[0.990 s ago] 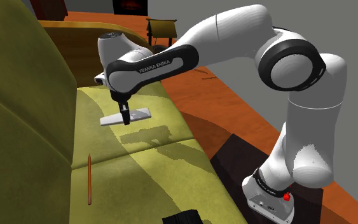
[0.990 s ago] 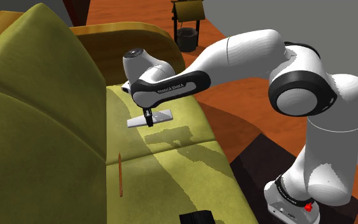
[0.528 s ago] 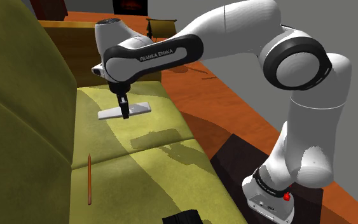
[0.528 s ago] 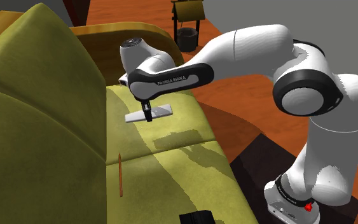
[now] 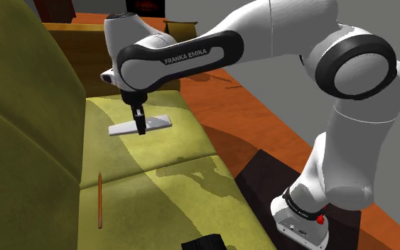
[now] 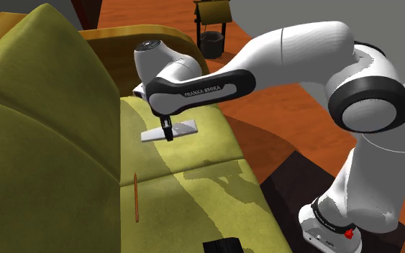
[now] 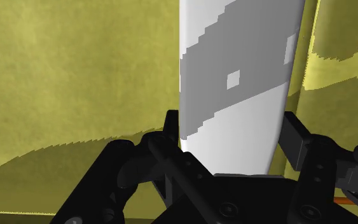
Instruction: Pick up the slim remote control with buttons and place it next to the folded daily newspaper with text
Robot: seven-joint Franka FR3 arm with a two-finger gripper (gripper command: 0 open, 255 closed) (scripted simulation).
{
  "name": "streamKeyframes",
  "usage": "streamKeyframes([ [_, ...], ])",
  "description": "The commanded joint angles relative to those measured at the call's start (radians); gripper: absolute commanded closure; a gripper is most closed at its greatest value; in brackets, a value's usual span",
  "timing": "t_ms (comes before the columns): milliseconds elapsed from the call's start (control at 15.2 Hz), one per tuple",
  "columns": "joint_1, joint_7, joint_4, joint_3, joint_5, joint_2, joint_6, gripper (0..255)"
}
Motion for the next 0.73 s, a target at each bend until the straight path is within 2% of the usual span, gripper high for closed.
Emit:
streamKeyframes([
  [0, 0.021, 0.036, -0.063, 0.014, 0.003, -0.046, 0.016, 255],
  [660, 0.123, 0.217, -0.313, 0.098, 0.029, -0.236, 0.076, 255],
])
